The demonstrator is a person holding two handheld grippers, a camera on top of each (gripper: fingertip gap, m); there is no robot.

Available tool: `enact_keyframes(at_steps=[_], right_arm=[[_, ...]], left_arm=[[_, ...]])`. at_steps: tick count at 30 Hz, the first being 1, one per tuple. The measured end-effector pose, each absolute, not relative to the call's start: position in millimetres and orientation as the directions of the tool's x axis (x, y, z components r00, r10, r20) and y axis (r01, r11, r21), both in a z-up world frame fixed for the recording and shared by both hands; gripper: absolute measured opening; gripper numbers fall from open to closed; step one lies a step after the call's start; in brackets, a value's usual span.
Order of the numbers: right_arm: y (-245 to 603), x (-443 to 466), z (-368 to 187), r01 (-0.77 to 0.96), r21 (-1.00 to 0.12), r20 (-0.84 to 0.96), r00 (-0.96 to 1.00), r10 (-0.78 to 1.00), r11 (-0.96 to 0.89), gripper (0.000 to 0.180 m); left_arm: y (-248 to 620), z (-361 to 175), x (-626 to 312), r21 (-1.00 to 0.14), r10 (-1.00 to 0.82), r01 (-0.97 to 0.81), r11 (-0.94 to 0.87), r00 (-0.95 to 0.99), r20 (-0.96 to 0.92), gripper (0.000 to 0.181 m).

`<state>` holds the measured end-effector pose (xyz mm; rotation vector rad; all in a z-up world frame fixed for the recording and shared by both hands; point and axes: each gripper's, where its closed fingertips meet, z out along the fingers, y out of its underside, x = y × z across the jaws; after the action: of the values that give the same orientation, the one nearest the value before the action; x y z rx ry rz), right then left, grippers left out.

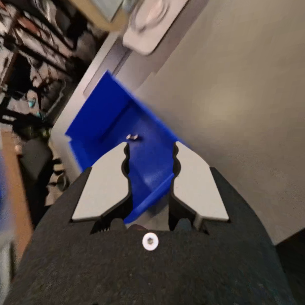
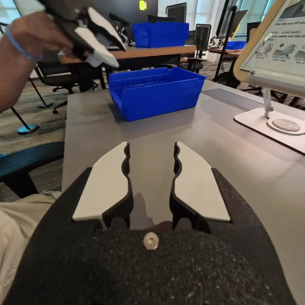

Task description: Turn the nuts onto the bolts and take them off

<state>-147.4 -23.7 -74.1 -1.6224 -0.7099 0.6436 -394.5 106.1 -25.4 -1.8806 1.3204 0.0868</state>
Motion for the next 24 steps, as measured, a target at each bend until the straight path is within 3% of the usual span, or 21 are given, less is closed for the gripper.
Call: enact_keyframes(at_steps=[3,6,11,15,18,24], right_arm=[[-26,-145,-67,0.03,-0.989,-0.093,0.632,0.77,-0.144,0.05],[-24,-148,-67,0.019,-0.986,-0.122,0.597,0.793,-0.166,0.05],[-19,-152,-63,-0.004,-0.983,-0.156,0.55,0.82,-0.184,0.05],[-27,-160,-67,0.015,-0.983,-0.149,0.517,0.843,-0.183,0.05],[-36,-166,-68,0.063,-0.988,-0.093,0.505,0.858,-0.144,0.049],[-49,-175,-63,0.075,-0.991,-0.061,0.463,0.884,-0.107,0.049]], left_arm=[[155,-32,-411,-0.522,-0.81,-0.761,-0.385,0.549,-0.204,0.05],[197,-60,-414,-0.415,-0.647,-0.569,-0.709,0.76,0.063,0.052],[229,-108,-402,-0.232,-0.28,-0.211,-0.949,0.905,0.321,0.054],[232,-148,-410,-0.126,-0.081,-0.042,-0.991,0.945,0.318,0.05],[236,-163,-414,-0.131,-0.004,0.033,-0.991,0.962,0.274,0.04],[242,-176,-406,-0.136,0.046,0.077,-0.988,0.975,0.219,0.047]])
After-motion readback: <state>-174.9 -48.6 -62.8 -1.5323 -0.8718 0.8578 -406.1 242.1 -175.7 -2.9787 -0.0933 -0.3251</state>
